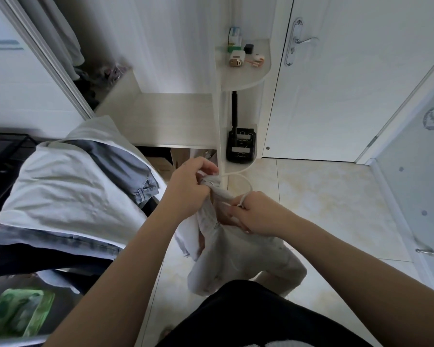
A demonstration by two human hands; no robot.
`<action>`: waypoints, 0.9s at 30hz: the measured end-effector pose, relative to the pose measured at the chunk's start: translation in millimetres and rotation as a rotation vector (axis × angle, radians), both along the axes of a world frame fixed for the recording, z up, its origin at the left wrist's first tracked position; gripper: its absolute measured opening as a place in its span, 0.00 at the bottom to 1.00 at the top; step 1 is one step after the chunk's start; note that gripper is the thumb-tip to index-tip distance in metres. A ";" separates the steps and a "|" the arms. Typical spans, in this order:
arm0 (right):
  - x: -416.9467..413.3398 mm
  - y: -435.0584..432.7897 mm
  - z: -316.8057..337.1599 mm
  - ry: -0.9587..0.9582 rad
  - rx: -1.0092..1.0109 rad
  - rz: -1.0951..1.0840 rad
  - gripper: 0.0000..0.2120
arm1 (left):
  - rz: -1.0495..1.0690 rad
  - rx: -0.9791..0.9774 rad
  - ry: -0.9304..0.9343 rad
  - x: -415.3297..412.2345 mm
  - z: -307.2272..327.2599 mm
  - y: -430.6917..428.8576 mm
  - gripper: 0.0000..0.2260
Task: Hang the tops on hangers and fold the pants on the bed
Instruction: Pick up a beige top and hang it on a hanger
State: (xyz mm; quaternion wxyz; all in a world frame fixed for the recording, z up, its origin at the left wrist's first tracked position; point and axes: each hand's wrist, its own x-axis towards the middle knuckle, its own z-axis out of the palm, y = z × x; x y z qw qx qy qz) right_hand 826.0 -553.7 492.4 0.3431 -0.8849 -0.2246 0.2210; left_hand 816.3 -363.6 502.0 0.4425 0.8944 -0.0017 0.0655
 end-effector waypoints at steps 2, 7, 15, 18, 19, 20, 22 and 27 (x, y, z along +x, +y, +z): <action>-1.9 1.7 -2.8 0.018 0.024 -0.016 0.18 | -0.028 -0.018 0.029 -3.8 -2.4 0.9 0.22; -1.7 1.9 2.3 0.076 0.209 -0.108 0.18 | -0.101 -0.147 0.130 -14.4 -1.2 13.9 0.20; 0.8 -4.2 29.6 0.119 0.328 -0.137 0.17 | 0.374 -0.431 -0.110 -35.8 -26.6 20.4 0.16; 3.1 -9.5 36.5 0.115 0.368 -0.129 0.16 | 0.563 -0.094 -0.211 -39.3 -42.9 29.5 0.23; 4.5 -12.2 38.4 0.125 0.386 -0.125 0.16 | 0.590 0.013 -0.192 -38.8 -47.2 36.2 0.25; 6.5 -15.3 40.0 0.139 0.402 -0.117 0.16 | 0.598 0.053 -0.156 -38.1 -49.6 43.4 0.26; 10.7 -21.9 42.5 0.159 0.416 -0.106 0.16 | 0.537 -0.051 -0.069 -35.7 -48.6 54.7 0.24; 20.6 -38.6 43.3 0.137 0.439 -0.149 0.17 | 0.312 -0.095 0.023 -31.3 -43.7 70.1 0.17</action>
